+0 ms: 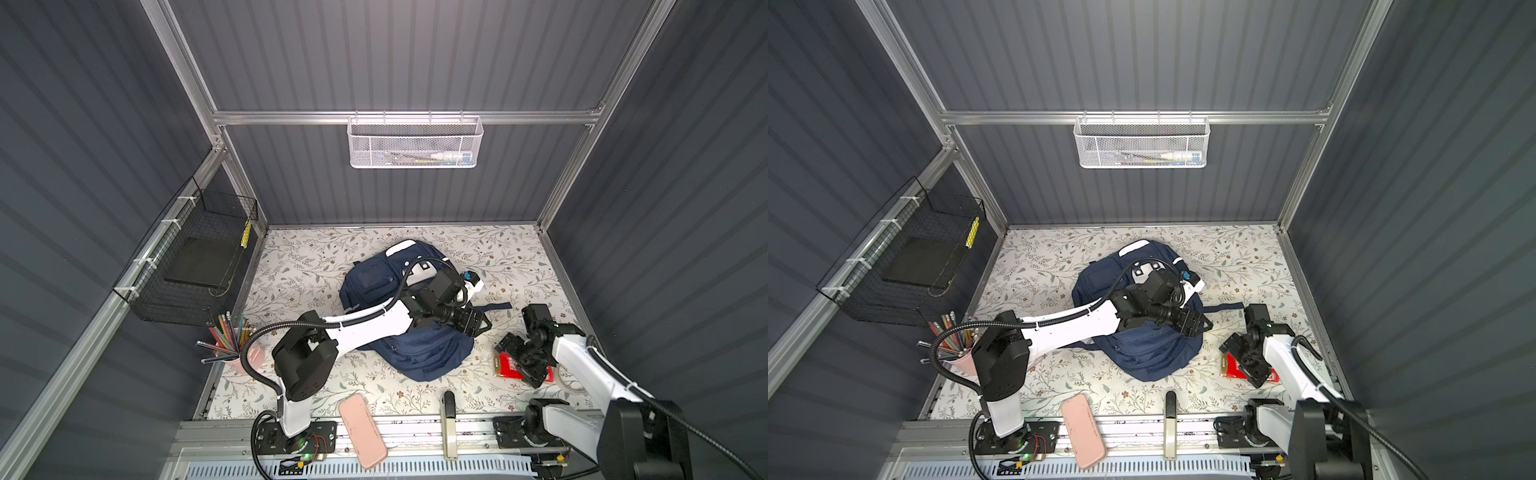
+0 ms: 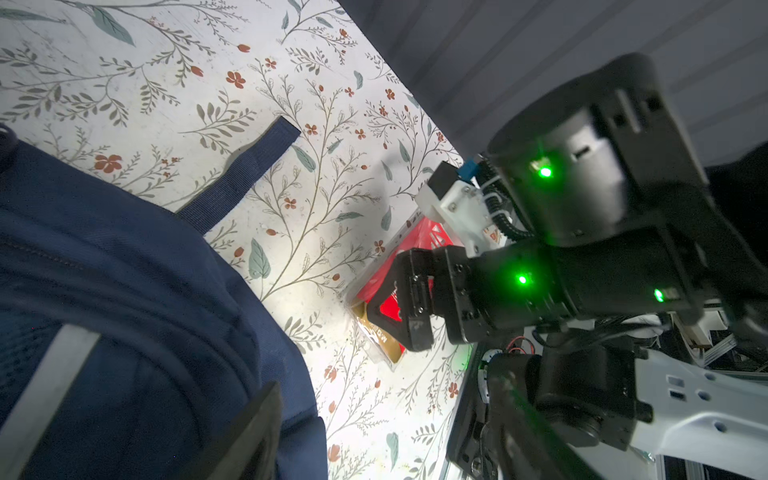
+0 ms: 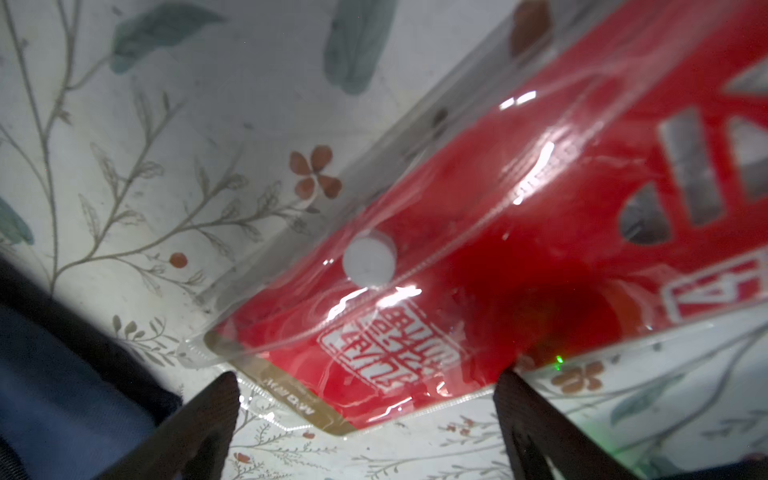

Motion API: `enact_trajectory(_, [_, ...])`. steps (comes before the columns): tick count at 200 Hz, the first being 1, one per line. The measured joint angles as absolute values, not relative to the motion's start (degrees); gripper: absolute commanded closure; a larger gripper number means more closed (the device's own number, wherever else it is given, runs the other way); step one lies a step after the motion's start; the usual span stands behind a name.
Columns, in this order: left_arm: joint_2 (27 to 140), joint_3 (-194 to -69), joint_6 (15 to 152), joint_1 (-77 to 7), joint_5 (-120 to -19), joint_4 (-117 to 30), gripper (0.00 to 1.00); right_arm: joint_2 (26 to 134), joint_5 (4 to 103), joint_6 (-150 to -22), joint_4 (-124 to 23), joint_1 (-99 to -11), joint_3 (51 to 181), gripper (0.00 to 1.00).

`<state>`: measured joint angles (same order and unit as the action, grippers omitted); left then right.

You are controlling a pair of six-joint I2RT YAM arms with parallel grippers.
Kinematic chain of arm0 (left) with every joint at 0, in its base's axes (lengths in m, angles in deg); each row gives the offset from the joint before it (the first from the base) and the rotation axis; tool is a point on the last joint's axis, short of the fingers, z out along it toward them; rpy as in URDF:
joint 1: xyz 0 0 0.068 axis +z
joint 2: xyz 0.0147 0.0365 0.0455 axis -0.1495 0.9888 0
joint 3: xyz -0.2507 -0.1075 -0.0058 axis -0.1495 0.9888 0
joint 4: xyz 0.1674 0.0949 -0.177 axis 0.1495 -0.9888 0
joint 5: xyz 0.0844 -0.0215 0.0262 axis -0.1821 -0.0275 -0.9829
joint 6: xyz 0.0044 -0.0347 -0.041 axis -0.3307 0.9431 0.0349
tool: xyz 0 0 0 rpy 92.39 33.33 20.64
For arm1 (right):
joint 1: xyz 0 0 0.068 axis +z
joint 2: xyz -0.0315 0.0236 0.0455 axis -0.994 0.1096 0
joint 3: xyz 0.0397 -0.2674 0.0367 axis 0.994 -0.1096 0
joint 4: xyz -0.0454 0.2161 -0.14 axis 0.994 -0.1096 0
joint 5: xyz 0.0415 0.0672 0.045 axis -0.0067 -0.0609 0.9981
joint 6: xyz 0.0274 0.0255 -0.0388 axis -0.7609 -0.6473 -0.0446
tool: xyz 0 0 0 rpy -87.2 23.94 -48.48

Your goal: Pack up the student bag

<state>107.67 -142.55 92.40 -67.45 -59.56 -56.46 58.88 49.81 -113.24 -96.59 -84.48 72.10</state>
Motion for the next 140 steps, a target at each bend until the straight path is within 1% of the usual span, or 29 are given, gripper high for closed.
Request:
enact_trajectory(33, [107.7, -142.5, 92.5, -66.9, -59.6, -55.7, 0.21, 67.2, 46.9, -105.2, -93.5, -84.5, 79.2, 0.02])
enact_trajectory(50, [107.8, -142.5, 92.9, -66.6, -59.6, -55.4, 0.21, 71.2, 47.4, -102.1, -91.1, -84.4, 81.6, 0.03])
enact_trajectory(73, [108.7, -142.8, 93.2, -66.3, -59.5, -55.4, 0.21, 73.8, 47.8, -99.8, -88.6, -84.1, 84.2, 0.03])
enact_trajectory(101, [110.9, -143.9, 93.3, -66.2, -59.5, -55.5, 0.21, 73.1, 47.0, -99.6, -88.1, -85.5, 85.7, 0.02])
enact_trajectory(128, [112.8, -145.4, 93.5, -66.2, -59.5, -55.6, 0.22, 70.1, 46.4, -99.5, -88.3, -92.1, 84.2, 0.01])
enact_trajectory(140, [113.6, -146.3, 93.7, -66.2, -59.4, -55.7, 0.23, 69.6, 45.9, -99.4, -88.3, -95.1, 83.6, 0.01])
